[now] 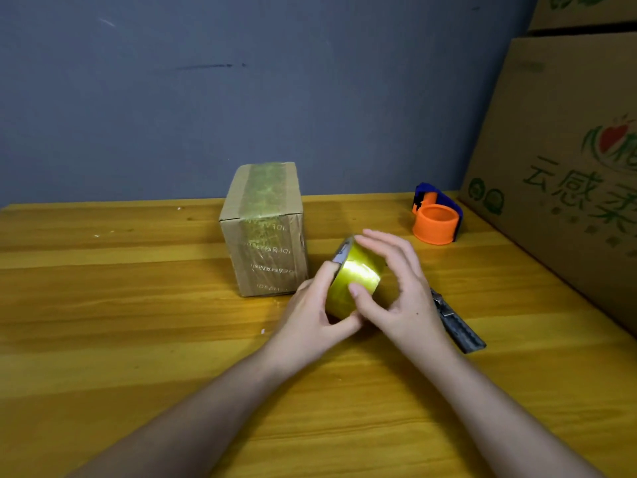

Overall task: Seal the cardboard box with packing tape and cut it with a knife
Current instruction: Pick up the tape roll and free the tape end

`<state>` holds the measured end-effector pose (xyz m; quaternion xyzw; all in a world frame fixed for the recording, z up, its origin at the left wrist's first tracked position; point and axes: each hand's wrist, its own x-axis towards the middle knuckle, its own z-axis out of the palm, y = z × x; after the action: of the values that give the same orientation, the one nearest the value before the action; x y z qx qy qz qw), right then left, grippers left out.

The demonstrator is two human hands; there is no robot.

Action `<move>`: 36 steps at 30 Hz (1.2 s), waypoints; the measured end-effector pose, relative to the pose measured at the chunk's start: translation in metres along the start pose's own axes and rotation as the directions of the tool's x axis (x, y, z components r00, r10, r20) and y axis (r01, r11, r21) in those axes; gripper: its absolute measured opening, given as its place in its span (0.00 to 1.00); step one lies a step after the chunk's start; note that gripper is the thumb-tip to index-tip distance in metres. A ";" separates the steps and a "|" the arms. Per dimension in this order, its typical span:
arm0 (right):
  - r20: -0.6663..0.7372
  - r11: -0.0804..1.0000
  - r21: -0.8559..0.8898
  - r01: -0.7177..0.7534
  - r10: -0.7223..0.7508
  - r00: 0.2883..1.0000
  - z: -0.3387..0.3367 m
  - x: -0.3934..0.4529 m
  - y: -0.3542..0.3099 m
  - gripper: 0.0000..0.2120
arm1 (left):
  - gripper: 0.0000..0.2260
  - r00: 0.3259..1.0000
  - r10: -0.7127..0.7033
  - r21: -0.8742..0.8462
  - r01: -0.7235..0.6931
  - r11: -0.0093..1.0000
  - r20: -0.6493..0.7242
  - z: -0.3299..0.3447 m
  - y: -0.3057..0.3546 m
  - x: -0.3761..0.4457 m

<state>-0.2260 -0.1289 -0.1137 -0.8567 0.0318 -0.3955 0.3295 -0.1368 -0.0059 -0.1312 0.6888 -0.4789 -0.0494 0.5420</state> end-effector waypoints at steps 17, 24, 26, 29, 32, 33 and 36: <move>-0.087 0.999 -0.041 0.002 -0.006 0.996 -0.005 0.004 -0.007 0.06 | 0.18 0.998 0.067 0.182 -0.065 0.981 -0.007 0.002 -0.006 0.000; -0.058 0.975 -0.218 0.048 -0.062 0.996 -0.003 0.003 -0.006 0.08 | 0.15 0.995 0.101 0.316 -0.087 0.945 -0.028 0.002 -0.002 -0.003; -0.039 0.959 -0.271 0.082 -0.096 0.995 -0.003 0.003 -0.006 0.08 | 0.14 0.996 0.088 0.289 -0.078 0.954 -0.020 0.001 0.000 -0.003; -0.009 0.922 -0.356 0.150 -0.164 0.986 -0.002 0.002 -0.006 0.05 | 0.14 0.998 0.054 0.142 -0.050 0.989 -0.027 0.000 0.002 -0.001; -0.016 0.918 -0.356 0.178 -0.196 0.980 -0.002 0.001 -0.007 0.06 | 0.14 0.998 0.047 0.068 -0.045 0.997 -0.033 0.000 0.004 -0.001; -0.032 0.930 -0.325 0.171 -0.191 0.981 -0.002 0.001 -0.007 0.06 | 0.13 0.998 0.042 0.048 -0.040 0.998 -0.039 0.001 0.003 -0.001; -0.059 0.979 -0.181 0.094 -0.106 0.993 -0.003 -0.002 -0.008 0.12 | 0.15 0.998 -0.005 -0.004 0.005 1.000 -0.055 0.000 0.001 -0.001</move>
<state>-0.2313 -0.1235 -0.1083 -0.8692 0.0351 -0.4362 0.2303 -0.1379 -0.0053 -0.1308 0.6900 -0.4618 -0.0327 0.5563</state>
